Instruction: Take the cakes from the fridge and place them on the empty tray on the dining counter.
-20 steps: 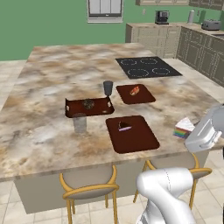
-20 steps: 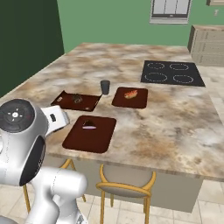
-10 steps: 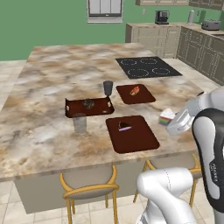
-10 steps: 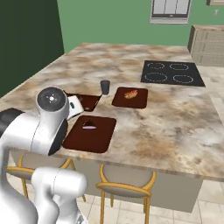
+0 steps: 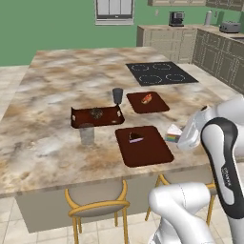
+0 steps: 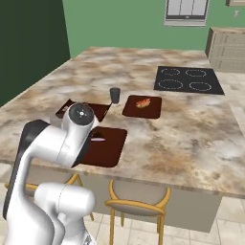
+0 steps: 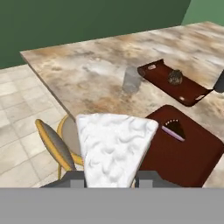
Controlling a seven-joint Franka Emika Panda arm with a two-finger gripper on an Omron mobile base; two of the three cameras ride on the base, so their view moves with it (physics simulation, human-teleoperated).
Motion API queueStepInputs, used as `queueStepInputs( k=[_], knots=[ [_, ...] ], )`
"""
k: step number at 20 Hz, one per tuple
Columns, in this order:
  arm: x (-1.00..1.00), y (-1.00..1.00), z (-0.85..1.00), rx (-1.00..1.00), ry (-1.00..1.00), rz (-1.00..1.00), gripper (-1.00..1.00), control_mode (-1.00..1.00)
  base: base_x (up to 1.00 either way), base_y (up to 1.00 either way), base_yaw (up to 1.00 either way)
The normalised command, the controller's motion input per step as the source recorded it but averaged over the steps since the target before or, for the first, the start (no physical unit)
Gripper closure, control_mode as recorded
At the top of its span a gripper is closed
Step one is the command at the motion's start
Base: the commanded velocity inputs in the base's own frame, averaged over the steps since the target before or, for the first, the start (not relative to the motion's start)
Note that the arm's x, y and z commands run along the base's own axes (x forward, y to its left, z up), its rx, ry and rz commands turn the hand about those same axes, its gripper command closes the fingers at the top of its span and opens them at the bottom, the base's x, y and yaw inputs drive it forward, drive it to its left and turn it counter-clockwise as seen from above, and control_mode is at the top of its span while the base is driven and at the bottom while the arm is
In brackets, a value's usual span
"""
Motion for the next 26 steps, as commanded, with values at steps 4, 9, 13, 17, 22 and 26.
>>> queueStepInputs(
  k=[4, 9, 13, 17, 22, 26],
  knots=[
    [0.03, 0.00, -0.20, -0.02, 0.14, 0.28, 1.00, -1.00, 0.00, 0.00, 0.00],
    [0.11, 0.00, -0.08, -0.01, 0.12, 0.30, 1.00, -1.00, 0.00, 0.00, 0.00],
    [0.16, -0.02, -0.13, -0.01, 0.03, 0.25, 1.00, -1.00, 0.00, 0.00, 0.00],
    [0.19, 0.00, -0.55, -0.04, -0.04, 0.19, 1.00, -1.00, 0.00, 0.00, 0.00],
    [0.32, 0.00, -0.55, -0.01, -0.07, 0.14, 1.00, -1.00, 0.00, 0.00, 0.00],
    [0.50, 0.00, -0.34, 0.00, 0.00, 0.03, 1.00, -1.00, 0.00, 0.00, 0.00]
  ],
)
